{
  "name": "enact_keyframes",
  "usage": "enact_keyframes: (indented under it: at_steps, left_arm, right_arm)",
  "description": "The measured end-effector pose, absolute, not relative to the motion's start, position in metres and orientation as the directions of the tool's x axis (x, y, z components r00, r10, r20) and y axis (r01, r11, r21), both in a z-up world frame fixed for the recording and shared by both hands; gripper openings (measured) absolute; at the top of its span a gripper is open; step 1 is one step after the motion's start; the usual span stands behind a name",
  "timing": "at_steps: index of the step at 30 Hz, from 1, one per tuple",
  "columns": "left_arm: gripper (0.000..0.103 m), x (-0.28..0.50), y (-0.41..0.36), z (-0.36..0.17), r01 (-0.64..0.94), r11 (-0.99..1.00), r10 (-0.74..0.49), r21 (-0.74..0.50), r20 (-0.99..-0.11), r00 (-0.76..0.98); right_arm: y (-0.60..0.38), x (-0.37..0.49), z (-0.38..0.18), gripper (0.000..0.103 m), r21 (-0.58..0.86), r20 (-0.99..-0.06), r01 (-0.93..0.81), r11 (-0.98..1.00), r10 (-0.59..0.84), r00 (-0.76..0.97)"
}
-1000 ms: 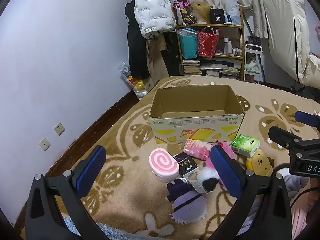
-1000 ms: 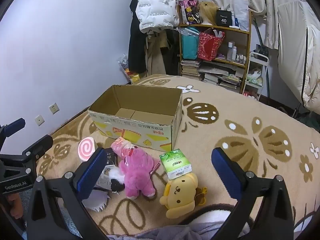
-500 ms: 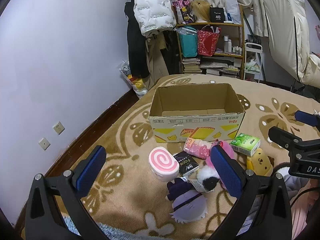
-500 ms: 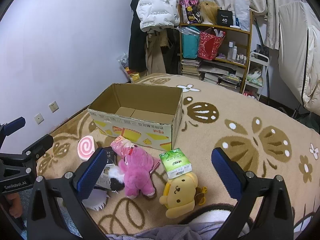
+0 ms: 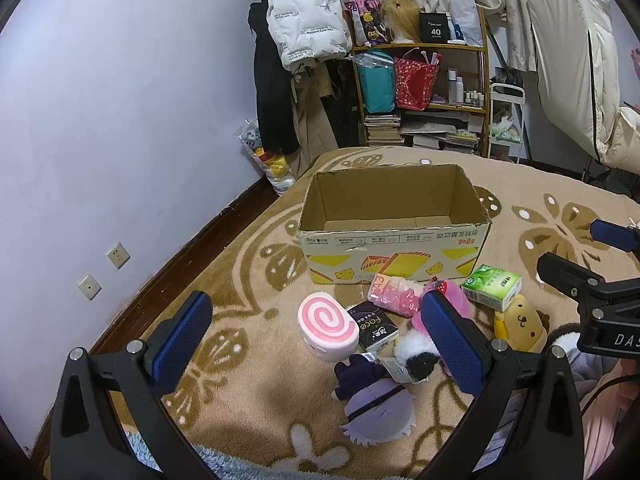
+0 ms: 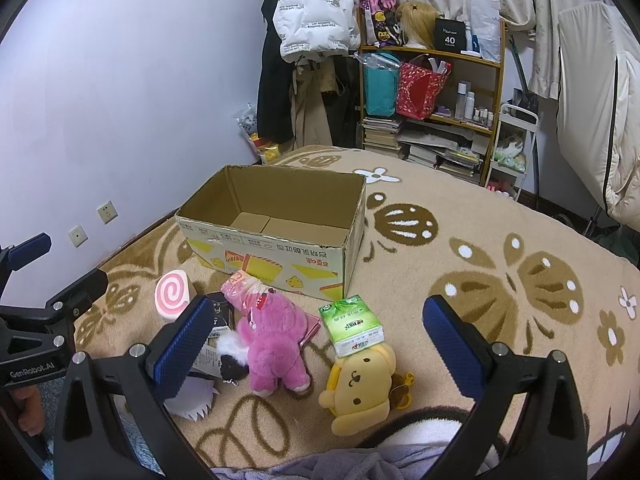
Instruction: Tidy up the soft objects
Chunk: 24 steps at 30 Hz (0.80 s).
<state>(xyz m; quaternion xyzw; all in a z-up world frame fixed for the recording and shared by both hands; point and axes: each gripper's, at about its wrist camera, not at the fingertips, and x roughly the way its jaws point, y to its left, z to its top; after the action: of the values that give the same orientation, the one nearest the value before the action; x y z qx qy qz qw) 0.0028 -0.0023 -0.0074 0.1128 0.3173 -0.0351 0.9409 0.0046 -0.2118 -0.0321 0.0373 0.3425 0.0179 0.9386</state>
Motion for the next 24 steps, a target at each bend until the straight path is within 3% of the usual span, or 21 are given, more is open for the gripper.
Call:
enact_keyframes:
  at_steps: [24]
  left_arm:
    - [0.103,0.0048,-0.0026,-0.0088,0.14,0.969,0.013,0.203,-0.609,0.793]
  right_arm:
    - [-0.2064,0.0063,-0.0314,0.103,0.072,-0.644,-0.01,0.997,0.054,0.763]
